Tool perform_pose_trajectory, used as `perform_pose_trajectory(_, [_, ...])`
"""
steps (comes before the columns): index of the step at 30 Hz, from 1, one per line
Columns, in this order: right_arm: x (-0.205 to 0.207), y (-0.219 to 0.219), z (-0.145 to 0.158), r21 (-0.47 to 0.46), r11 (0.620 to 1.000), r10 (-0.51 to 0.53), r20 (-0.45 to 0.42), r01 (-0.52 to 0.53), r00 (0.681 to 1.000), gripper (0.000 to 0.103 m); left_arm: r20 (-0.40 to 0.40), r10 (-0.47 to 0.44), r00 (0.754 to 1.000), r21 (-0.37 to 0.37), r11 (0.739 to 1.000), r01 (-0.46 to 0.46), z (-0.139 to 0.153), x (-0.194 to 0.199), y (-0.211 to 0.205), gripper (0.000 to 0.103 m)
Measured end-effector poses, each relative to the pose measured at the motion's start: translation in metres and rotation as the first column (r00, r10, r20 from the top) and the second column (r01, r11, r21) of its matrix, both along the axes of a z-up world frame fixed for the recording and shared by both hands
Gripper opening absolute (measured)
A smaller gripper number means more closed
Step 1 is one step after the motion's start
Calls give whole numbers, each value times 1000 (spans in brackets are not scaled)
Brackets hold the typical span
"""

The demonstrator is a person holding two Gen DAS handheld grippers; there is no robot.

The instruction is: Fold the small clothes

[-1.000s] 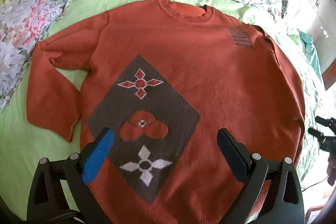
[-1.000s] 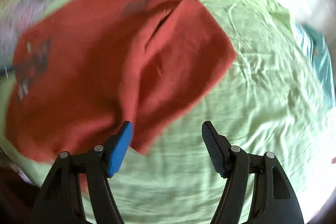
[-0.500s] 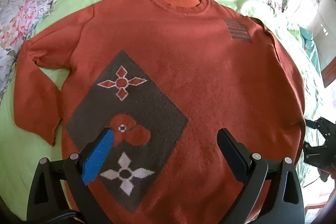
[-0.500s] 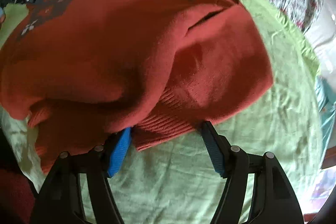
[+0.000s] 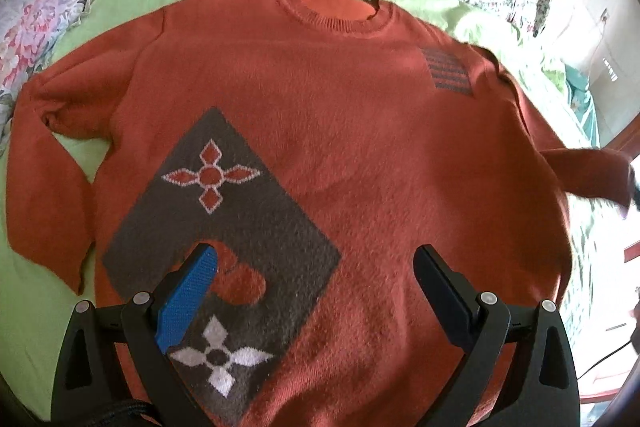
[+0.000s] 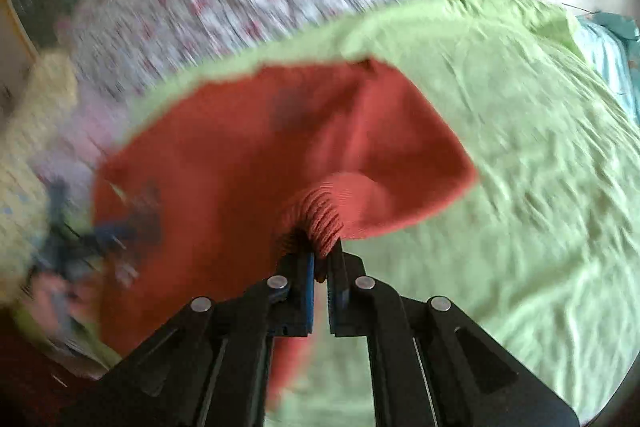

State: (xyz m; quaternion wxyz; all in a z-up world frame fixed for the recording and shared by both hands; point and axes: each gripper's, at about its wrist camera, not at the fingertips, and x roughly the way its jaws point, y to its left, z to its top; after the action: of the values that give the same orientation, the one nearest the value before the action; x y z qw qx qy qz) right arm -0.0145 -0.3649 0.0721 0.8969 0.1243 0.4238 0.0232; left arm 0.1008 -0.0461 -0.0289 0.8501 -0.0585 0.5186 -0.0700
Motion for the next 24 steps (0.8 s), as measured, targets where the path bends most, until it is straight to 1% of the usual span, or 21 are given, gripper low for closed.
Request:
perform_pose_trajectory(1, [8,8,7,40,999,7,32,-8,999,6,4,2,1000,-4,1000,-2,2,1,1,99])
perform_pose_trajectory(2, [22,15,15,109,994,13,73,-21,997,6,12,6,1000,-10,1000,-6,5,1,4,99])
perform_pose_trajectory(4, [42,30,24,201,978,25,115,-48,993,6,23,15,1000,-24,1000,-15,10,2,11,99])
perform_pose_trajectory(5, [43,41,23,224,973,35,124,-63,992,6,28,23,999,-32,999,-22,13,2,16,99])
perform_pose_trajectory(6, [56,55,23,248,965,53,135,-85,989,6,31,32,999,-35,999,-31,15,2,21,99])
perform_pose_trajectory(7, [74,71,21,269,956,78,142,-114,987,6,31,41,999,-34,999,-40,15,2,25,99])
perform_pose_trajectory(8, [83,87,18,292,947,98,142,-137,985,6,32,50,998,-37,998,-49,16,2,29,99])
perform_pose_trajectory(9, [87,93,16,307,939,113,144,-153,983,6,33,64,997,-37,997,-63,17,2,35,99])
perform_pose_trajectory(10, [105,112,11,329,926,143,150,-186,978,6,35,76,997,-44,996,-74,18,1,41,99])
perform_pose_trajectory(11, [114,119,7,343,918,156,153,-200,976,6,33,85,996,-46,995,-84,17,2,46,99])
perform_pose_trajectory(13, [140,150,-9,391,887,202,148,-245,968,6,26,112,993,-44,993,-111,16,2,56,99])
perform_pose_trajectory(14, [152,166,-17,397,877,231,147,-271,962,6,24,127,992,-50,991,-125,15,3,62,99])
perform_pose_trajectory(15, [161,173,-24,399,872,248,139,-283,959,6,19,141,990,-54,989,-140,14,4,68,99])
perform_pose_trajectory(17, [181,201,-50,404,864,291,90,-302,952,6,8,162,987,-50,986,-161,10,7,76,99])
perform_pose_trajectory(18, [184,206,-56,408,860,301,80,-307,950,6,2,168,986,-51,985,-168,7,8,79,99])
perform_pose_trajectory(20, [196,219,-78,439,842,334,32,-313,942,6,-16,186,982,-63,980,-186,1,11,85,99])
perform_pose_trajectory(21, [201,227,-92,456,828,369,-7,-325,929,6,-21,191,981,-72,979,-193,-2,13,87,99])
perform_pose_trajectory(22, [201,231,-100,448,831,386,-36,-330,922,9,-33,198,980,-93,975,-200,-6,17,90,99])
perform_pose_trajectory(23, [201,233,-107,428,844,387,-70,-323,919,9,-42,202,978,-106,973,-205,-9,21,91,99])
perform_pose_trajectory(24, [203,235,-111,412,856,383,-96,-313,919,15,-55,207,977,-126,969,-212,-14,26,92,99])
